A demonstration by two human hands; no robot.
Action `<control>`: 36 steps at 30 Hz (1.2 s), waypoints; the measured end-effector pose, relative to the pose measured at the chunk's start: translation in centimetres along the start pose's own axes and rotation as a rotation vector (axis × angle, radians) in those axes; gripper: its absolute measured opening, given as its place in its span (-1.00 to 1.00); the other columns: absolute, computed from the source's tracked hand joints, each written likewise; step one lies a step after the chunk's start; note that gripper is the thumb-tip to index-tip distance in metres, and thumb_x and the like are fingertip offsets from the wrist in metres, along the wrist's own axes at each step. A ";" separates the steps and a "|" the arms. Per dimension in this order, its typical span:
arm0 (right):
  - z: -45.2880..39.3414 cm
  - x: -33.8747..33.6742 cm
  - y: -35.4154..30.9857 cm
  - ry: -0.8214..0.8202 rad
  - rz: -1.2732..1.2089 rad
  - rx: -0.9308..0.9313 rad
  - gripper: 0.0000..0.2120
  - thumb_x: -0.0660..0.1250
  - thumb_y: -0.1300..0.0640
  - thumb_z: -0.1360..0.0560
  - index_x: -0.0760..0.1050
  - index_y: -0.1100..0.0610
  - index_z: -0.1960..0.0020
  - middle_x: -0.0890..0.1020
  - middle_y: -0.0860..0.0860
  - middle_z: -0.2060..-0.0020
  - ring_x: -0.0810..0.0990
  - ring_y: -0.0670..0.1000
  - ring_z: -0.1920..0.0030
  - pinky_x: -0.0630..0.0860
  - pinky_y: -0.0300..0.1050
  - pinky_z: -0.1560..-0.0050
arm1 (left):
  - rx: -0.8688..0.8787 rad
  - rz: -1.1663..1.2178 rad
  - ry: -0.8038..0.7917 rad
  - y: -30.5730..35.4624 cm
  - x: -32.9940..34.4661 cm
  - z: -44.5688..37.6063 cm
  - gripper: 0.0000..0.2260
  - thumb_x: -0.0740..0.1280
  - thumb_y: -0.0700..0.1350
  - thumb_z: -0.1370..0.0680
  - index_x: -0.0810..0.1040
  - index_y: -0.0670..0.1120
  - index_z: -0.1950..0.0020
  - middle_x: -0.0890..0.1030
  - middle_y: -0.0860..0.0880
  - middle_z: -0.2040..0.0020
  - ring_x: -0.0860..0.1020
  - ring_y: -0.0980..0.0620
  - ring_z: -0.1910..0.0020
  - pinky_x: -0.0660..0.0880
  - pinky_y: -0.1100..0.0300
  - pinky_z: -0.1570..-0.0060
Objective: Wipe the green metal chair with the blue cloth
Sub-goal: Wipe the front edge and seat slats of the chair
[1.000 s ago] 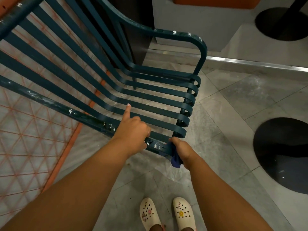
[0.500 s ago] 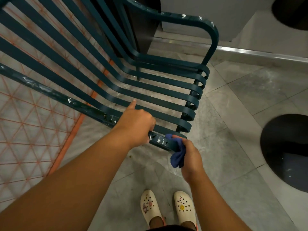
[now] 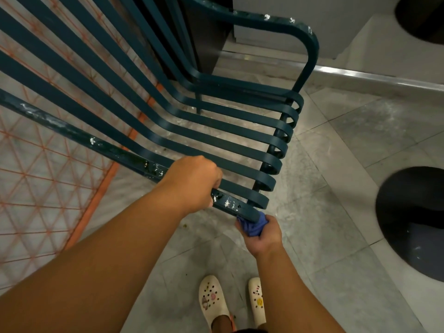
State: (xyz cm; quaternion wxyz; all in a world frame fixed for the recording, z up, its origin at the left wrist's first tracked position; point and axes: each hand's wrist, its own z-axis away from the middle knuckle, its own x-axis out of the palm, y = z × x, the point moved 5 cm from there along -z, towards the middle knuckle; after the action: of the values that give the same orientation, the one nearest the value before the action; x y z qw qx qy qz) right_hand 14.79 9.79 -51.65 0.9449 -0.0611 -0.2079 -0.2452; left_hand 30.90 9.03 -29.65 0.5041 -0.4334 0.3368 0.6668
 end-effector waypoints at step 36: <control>12.7 5.6 2.2 -0.116 1.514 -1.154 -0.52 -0.03 -0.24 -0.57 -0.05 -0.33 -0.47 -0.12 -0.30 -0.51 -0.17 -0.12 -0.53 -0.03 0.00 -0.53 | -0.218 0.047 0.238 -1.9 2.5 3.6 -0.53 0.40 0.12 -0.44 0.40 0.11 -0.32 0.46 0.07 -0.30 0.27 0.01 -0.40 -0.16 -0.13 -0.44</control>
State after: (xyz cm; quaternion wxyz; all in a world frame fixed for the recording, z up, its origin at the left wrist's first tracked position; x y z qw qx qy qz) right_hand 15.68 12.05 -37.87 0.6650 -0.6486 -0.0067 0.3703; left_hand 31.61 13.71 -30.55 0.3948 -0.5536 0.3298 0.6549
